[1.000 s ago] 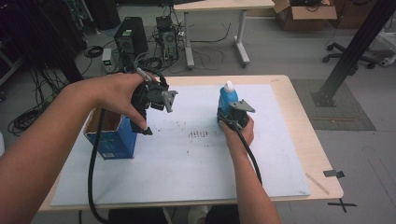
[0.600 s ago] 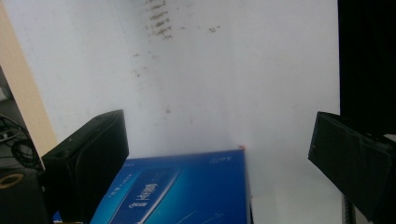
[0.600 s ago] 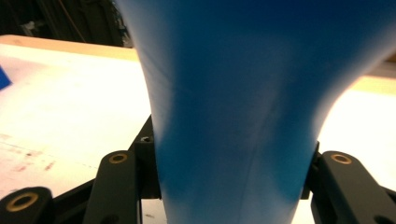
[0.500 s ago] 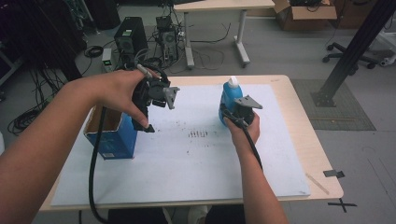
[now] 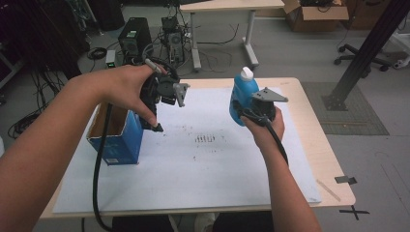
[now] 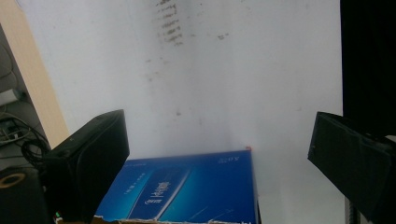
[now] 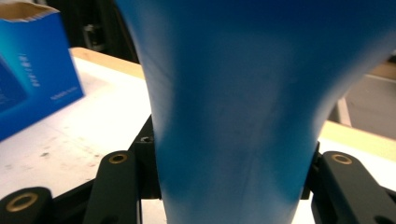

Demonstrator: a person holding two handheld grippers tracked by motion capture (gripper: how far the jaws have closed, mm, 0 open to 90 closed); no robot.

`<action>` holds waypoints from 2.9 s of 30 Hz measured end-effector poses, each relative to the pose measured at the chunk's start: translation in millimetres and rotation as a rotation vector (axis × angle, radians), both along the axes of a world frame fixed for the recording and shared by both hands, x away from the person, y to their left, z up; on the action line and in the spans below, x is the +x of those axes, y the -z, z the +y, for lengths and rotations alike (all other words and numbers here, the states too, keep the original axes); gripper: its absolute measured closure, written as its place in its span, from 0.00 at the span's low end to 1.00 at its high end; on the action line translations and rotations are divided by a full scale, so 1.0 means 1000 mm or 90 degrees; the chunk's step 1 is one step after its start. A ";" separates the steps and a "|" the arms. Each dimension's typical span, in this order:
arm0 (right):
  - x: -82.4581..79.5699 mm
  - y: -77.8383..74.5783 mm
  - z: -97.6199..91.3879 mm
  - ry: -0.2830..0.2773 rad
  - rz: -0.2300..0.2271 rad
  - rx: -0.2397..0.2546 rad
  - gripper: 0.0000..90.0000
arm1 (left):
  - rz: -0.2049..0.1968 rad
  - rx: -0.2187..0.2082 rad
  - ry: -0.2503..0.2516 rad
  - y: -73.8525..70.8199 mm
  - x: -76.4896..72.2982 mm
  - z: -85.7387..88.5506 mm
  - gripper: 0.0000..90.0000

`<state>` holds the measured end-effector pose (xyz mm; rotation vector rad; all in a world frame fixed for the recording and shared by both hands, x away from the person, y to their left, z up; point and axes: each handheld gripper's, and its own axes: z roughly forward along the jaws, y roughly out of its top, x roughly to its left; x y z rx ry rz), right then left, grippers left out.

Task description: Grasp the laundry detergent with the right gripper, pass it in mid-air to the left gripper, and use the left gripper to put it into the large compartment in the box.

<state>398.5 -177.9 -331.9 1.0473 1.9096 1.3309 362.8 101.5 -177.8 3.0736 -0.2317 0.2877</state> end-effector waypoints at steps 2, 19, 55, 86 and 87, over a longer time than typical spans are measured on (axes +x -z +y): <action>-0.004 -0.008 -0.002 -0.023 -0.001 -0.004 0.52 | 0.001 0.000 -0.002 -0.001 0.000 0.000 0.06; -0.033 -0.016 -0.009 -0.293 0.016 -0.081 0.51 | 0.007 0.004 0.003 -0.003 -0.002 -0.008 0.06; -0.045 0.030 0.036 -0.495 0.017 -0.087 0.51 | 0.035 0.018 0.010 0.018 -0.003 -0.025 0.06; -0.043 0.037 0.083 -0.585 0.026 -0.055 0.51 | 0.050 0.026 0.007 0.034 -0.006 -0.037 0.05; -0.043 0.037 0.085 -0.586 0.025 -0.054 0.51 | 0.052 0.027 0.008 0.034 -0.007 -0.038 0.05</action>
